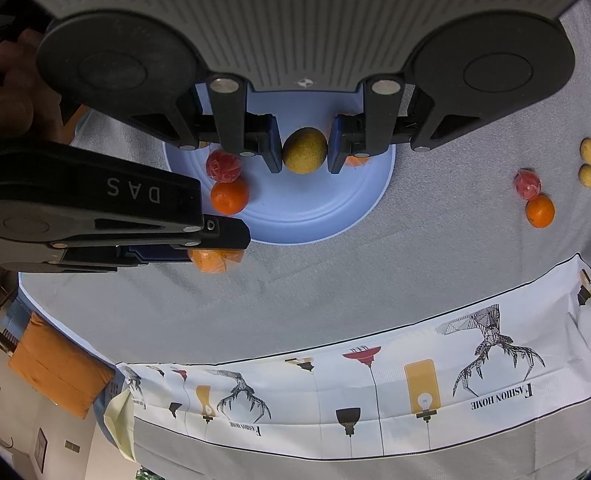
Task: Organize fruits
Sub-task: 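Open the left tool dropping the yellow fruit while the right tool releases the bagged orange, then grasp a yellow fruit with the left tool while the right tool grasps a red wrapped fruit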
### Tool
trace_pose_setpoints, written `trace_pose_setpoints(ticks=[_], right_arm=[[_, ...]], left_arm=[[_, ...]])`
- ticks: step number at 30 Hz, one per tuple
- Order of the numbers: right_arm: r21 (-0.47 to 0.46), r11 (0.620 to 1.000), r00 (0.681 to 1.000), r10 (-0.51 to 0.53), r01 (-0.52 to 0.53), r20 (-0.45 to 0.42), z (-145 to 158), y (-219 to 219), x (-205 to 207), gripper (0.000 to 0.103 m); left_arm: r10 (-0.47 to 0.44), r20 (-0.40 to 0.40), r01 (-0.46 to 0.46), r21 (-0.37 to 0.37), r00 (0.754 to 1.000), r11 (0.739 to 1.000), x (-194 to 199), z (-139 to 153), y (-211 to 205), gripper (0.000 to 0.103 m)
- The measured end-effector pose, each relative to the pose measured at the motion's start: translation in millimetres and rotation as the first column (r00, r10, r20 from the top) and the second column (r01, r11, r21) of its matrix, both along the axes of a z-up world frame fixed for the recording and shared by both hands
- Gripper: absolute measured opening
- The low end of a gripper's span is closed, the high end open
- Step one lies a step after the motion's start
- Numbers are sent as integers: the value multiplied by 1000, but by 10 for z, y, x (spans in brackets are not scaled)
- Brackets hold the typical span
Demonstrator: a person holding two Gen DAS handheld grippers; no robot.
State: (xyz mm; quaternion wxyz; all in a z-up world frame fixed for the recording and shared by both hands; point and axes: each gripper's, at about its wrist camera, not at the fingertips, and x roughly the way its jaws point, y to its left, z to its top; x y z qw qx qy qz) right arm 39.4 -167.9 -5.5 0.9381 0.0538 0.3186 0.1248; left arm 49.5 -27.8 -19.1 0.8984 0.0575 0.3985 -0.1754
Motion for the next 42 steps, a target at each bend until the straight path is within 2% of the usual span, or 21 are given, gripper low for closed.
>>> trace_pose_setpoints(ticks=[14, 17, 20, 33, 38, 39, 40, 42], right_arm=[[-4, 1000, 1000, 4, -4, -4, -13, 11, 3, 39], [-8, 1000, 1000, 6, -6, -22, -38, 29, 23, 40], [-13, 1000, 1000, 0, 0, -16, -34, 37, 12, 50], [-6, 1000, 1000, -13, 13, -14, -23, 40, 0, 50], [-6, 999, 999, -32, 32, 19, 29, 54, -29, 50], [-7, 999, 999, -41, 41, 36, 49, 55, -42, 48], [-5, 999, 997, -51, 51, 58, 78, 54, -57, 41], [9, 998, 994, -63, 62, 87, 118, 49, -69, 28]], left_arm=[[1, -3, -1, 0, 1000, 1000, 12, -3, -5, 29], [9, -12, -9, -1, 1000, 1000, 23, -8, 2, 31], [16, -11, -16, -9, 1000, 1000, 31, -2, 20, 33], [45, 26, -44, -18, 999, 999, 5, 46, 50, 33], [103, 56, -100, -46, 993, 994, 37, 121, 153, 16], [118, 65, -115, -50, 991, 992, 42, 143, 175, 13], [139, 80, -134, -58, 987, 989, 43, 175, 212, 8], [181, 107, -174, -75, 978, 982, 47, 245, 287, 8]])
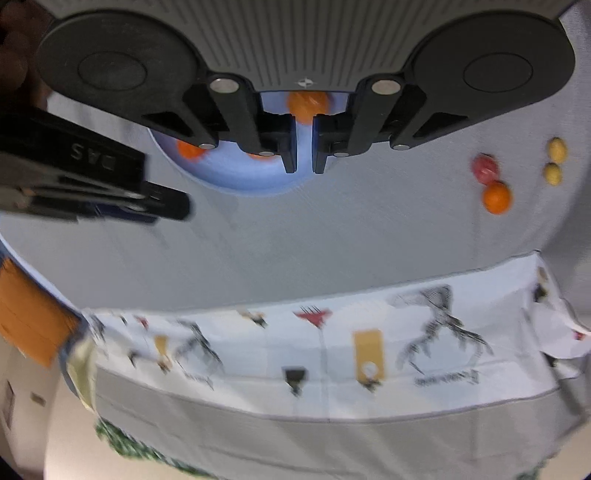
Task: Organize fruits
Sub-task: 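Grasp a yellow fruit with the left tool while the right tool grasps a red wrapped fruit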
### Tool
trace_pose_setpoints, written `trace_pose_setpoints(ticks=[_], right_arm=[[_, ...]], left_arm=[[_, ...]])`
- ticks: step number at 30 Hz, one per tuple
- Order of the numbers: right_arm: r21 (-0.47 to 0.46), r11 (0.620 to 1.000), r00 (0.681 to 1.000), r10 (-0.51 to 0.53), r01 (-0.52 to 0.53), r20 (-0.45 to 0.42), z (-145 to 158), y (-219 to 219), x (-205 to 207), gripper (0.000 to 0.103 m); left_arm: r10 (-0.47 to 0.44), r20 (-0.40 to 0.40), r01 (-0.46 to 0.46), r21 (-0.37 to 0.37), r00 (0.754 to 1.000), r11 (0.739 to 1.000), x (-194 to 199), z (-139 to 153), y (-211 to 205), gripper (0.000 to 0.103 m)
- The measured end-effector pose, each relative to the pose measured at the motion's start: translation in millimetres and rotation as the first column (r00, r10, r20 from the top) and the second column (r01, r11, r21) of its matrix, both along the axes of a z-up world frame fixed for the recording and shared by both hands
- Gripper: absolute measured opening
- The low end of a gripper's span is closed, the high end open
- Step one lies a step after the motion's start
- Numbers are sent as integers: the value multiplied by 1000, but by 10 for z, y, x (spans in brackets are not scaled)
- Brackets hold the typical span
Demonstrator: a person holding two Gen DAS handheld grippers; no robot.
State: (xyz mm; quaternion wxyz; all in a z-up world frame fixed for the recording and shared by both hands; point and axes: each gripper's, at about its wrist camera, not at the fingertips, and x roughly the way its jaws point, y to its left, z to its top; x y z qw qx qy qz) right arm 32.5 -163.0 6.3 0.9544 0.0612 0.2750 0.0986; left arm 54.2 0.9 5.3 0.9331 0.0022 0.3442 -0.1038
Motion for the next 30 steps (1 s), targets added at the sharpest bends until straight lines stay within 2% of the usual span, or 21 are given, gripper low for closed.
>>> trace_pose_setpoints(ticks=[1, 3, 6, 9, 12, 16, 22, 24, 26, 28, 30], right_arm=[[9, 1000, 1000, -5, 5, 13, 20, -3, -5, 22], [22, 1000, 999, -5, 4, 32, 55, 9, -3, 18], [39, 999, 998, 14, -17, 57, 94, 65, 7, 18], [64, 996, 997, 55, -58, 59, 113, 166, 48, 18], [78, 991, 993, 104, -107, 53, 115, 329, 96, 18], [87, 980, 983, 177, -181, 54, 121, 608, 180, 18], [74, 960, 962, 267, -271, 59, 74, 1074, 336, 18], [73, 953, 955, 291, -295, 58, 55, 1221, 397, 18], [76, 942, 944, 326, -328, 43, 26, 1382, 481, 19], [68, 932, 934, 355, -356, 28, -21, 1536, 560, 26], [46, 925, 926, 377, -377, 18, -72, 1694, 636, 33]], left_arm=[[25, 15, -25, -12, 1000, 1000, 2, 41, 57, 8], [83, 52, -82, -30, 995, 996, 6, 131, 184, 8], [171, 85, -167, -49, 982, 985, 64, 252, 399, 8], [281, 79, -277, -59, 956, 959, 197, 314, 679, 8], [402, 37, -401, -23, 915, 916, 403, 267, 965, 8], [532, -43, -529, 69, 846, 846, 661, 89, 1290, 9], [618, -147, -606, 119, 772, 786, 850, -161, 1678, 11], [640, -174, -628, 125, 749, 769, 863, -217, 1783, 16], [656, -200, -645, 125, 728, 754, 870, -273, 1850, 30], [667, -221, -657, 128, 711, 743, 885, -327, 1908, 34], [674, -232, -663, 136, 702, 737, 929, -361, 1934, 34]])
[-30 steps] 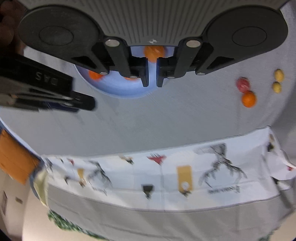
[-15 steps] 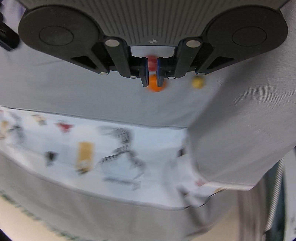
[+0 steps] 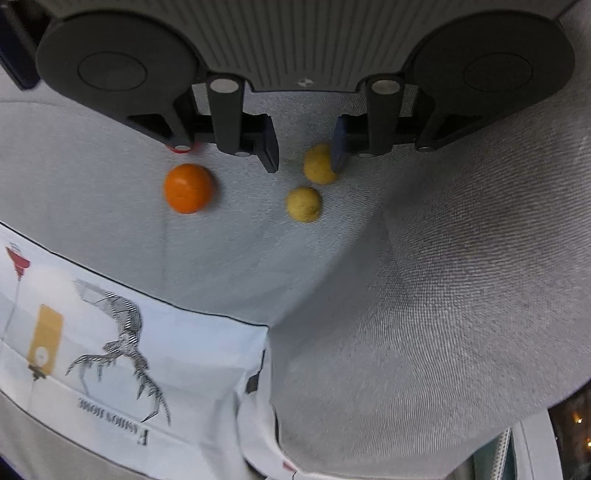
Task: Organize fruits
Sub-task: 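Grasp a yellow fruit with the left tool while the right tool grasps a red wrapped fruit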
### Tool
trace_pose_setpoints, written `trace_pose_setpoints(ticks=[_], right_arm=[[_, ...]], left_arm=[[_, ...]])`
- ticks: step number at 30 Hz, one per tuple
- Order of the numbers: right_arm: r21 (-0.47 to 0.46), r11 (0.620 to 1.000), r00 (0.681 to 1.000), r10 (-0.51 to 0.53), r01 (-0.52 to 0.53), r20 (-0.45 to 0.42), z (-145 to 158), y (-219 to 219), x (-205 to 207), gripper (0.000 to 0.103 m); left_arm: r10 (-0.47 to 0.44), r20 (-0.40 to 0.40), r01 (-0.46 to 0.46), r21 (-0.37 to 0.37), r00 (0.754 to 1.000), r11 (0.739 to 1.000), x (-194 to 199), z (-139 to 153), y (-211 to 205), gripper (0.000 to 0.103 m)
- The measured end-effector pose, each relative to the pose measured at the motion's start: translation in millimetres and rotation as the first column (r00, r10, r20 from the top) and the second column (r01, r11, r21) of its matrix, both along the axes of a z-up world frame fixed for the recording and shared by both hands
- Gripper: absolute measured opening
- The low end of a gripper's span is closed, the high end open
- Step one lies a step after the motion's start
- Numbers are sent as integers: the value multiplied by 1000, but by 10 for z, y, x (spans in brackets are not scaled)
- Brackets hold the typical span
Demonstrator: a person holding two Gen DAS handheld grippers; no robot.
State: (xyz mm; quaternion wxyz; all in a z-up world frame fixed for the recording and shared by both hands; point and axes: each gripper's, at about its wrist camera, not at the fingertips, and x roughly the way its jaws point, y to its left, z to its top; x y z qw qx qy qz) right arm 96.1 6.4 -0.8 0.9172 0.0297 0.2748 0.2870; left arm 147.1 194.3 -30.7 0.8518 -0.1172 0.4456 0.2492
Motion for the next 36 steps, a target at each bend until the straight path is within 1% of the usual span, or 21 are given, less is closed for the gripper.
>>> trace_pose_setpoints(ticks=[1, 2, 4, 5, 9, 12, 14, 15, 16, 17, 20, 23, 27, 29, 30, 33, 36], right_arm=[[-14, 1000, 1000, 8, -8, -1, -33, 77, 46, 39], [-25, 1000, 1000, 13, -13, -5, -67, 141, 95, 41], [-45, 999, 999, 26, -27, -27, -148, 264, 210, 48], [-53, 998, 999, 32, -34, -41, -201, 316, 269, 49], [-80, 996, 995, 41, -49, -91, -407, 482, 486, 51], [-96, 992, 990, 65, -78, -127, -543, 593, 599, 51], [-112, 990, 989, 74, -89, -132, -602, 664, 640, 50], [-112, 989, 988, 82, -97, -132, -614, 688, 646, 47], [-113, 988, 988, 86, -101, -129, -615, 702, 645, 35], [-117, 988, 988, 90, -105, -126, -614, 714, 643, 30], [-129, 987, 991, 85, -97, -99, -572, 713, 603, 30], [-119, 989, 993, 75, -85, -88, -499, 655, 592, 30], [-103, 993, 996, 58, -65, -73, -344, 480, 503, 30], [-104, 993, 998, 42, -47, -54, -248, 364, 445, 30], [-100, 994, 998, 32, -37, -50, -195, 302, 421, 30], [-73, 997, 999, -4, 0, -44, -18, 70, 313, 29], [-49, 998, 999, -33, 32, -21, 195, -196, 155, 30]], left_arm=[[2, -5, -2, 0, 1000, 1000, 13, -12, 9, 34], [4, -8, -4, 5, 1000, 1000, 29, -24, 15, 36], [1, -9, 0, 26, 1000, 1000, 46, -31, 25, 37], [2, -9, -1, 32, 1000, 999, 61, -43, 28, 37], [-2, -28, 4, 65, 1000, 998, 58, -67, 16, 37], [10, -63, -6, 68, 998, 998, 82, -125, 39, 37], [22, -85, -17, 62, 996, 998, 81, -165, 67, 32], [23, -86, -18, 63, 996, 998, 78, -164, 67, 29], [22, -83, -16, 70, 996, 997, 82, -158, 61, 29], [20, -81, -14, 80, 997, 997, 81, -147, 50, 29], [9, -71, -4, 74, 997, 997, 62, -117, 28, 29], [-10, -59, 14, 68, 998, 998, 44, -83, -16, 29], [-42, -24, 43, 34, 999, 998, -43, -5, -84, 29], [-70, 25, 70, -4, 997, 998, -100, 68, -111, 29], [-84, 45, 85, -6, 995, 996, -129, 104, -136, 29], [-140, 106, 139, 17, 985, 990, -239, 256, -269, 29], [-193, 166, 188, 41, 967, 981, -364, 411, -427, 29]])
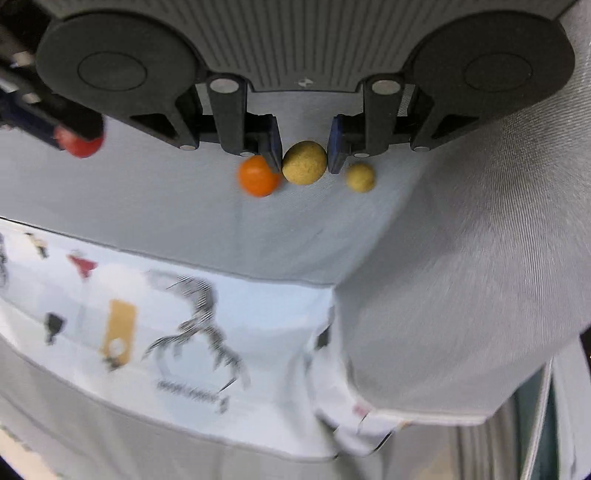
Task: Organize fruits
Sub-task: 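Grasp a yellow fruit with the left tool while the right tool grasps a red wrapped fruit, then carry the yellow fruit and red wrapped fruit over the blue plate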
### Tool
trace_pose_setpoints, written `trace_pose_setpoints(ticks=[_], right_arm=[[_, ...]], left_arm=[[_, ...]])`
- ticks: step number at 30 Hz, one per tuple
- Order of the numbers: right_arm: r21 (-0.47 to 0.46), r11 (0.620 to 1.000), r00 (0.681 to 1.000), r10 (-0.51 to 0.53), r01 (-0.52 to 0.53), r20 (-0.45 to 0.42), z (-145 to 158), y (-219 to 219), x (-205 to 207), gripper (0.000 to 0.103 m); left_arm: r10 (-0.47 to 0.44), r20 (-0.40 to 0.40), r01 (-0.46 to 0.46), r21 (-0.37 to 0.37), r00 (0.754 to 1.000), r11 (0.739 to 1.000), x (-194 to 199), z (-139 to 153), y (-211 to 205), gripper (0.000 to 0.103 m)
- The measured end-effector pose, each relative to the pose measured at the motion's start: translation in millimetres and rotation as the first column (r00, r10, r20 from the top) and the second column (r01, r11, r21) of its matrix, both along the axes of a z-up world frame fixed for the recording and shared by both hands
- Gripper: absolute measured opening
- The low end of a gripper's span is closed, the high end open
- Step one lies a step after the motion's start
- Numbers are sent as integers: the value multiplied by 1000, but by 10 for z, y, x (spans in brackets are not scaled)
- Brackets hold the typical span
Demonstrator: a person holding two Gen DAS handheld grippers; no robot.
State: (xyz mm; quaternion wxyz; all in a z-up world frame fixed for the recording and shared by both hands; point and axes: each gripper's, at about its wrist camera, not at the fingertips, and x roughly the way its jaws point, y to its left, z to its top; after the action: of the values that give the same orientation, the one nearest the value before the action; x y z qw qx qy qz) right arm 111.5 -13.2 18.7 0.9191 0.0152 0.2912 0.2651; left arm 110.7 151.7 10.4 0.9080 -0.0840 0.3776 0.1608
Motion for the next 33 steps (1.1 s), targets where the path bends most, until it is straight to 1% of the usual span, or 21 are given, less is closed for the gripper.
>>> trace_pose_setpoints(ticks=[4, 7, 9, 12, 15, 16, 19, 20, 22, 25, 29, 30, 33], right_arm=[[17, 999, 998, -33, 32, 53, 301, -403, -289, 29], [22, 998, 994, -65, 63, 92, 460, -743, -534, 29], [40, 994, 991, -102, 99, 91, 483, -983, -672, 29], [82, 983, 983, -172, 166, 62, 369, -1335, -840, 29], [74, 970, 972, -234, 232, 18, 197, -1529, -893, 29], [75, 966, 968, -248, 246, 25, 187, -1577, -905, 29], [62, 961, 960, -274, 271, 57, 138, -1649, -836, 29], [54, 958, 957, -284, 281, 56, 105, -1675, -817, 29], [45, 951, 951, -307, 306, 31, 43, -1713, -753, 29], [58, 942, 943, -332, 331, 13, 12, -1764, -695, 29], [54, 936, 938, -347, 347, 1, -15, -1788, -664, 29], [51, 937, 938, -347, 347, 1, -21, -1787, -666, 29], [41, 939, 940, -341, 340, 3, -36, -1773, -655, 29]], left_arm=[[-61, 98, 63, -11, 993, 998, -188, 189, -217, 29], [-113, 178, 121, -35, 977, 992, -393, 352, -355, 29], [-148, 220, 160, -39, 964, 986, -509, 436, -433, 29], [-193, 247, 211, -47, 949, 976, -617, 486, -586, 29], [-242, 245, 259, -39, 939, 965, -688, 475, -757, 29], [-262, 239, 276, -27, 935, 961, -709, 468, -835, 29], [-326, 212, 324, 46, 921, 945, -690, 399, -1043, 29], [-342, 200, 334, 72, 918, 940, -658, 362, -1101, 29], [-354, 171, 344, 87, 919, 935, -568, 278, -1146, 29], [-347, 136, 342, 60, 928, 938, -475, 171, -1134, 29], [-336, 101, 336, 14, 936, 942, -353, 77, -1081, 29], [-339, 98, 339, 13, 936, 941, -337, 75, -1082, 29], [-369, 101, 369, 21, 924, 929, -335, 76, -1134, 29]])
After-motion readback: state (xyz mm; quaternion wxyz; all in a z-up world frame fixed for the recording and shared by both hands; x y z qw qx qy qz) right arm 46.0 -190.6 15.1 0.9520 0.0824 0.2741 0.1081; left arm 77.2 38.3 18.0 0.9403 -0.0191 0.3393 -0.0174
